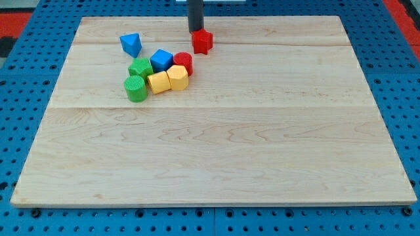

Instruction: Move the red star towards the center of the board

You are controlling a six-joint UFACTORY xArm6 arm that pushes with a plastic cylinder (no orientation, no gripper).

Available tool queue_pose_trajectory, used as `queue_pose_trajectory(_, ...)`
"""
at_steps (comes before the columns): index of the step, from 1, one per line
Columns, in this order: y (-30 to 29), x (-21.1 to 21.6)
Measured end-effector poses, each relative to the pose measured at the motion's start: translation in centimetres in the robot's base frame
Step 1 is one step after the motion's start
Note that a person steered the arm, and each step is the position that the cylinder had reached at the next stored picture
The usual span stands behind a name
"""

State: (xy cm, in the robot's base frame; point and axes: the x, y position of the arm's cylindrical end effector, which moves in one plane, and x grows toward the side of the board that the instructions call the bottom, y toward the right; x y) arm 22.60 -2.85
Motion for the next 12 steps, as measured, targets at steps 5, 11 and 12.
queue_pose_trajectory(5,-1.0,-3.2)
queue_pose_trajectory(11,3.4,7.0)
queue_pose_trajectory(12,5.3,9.3)
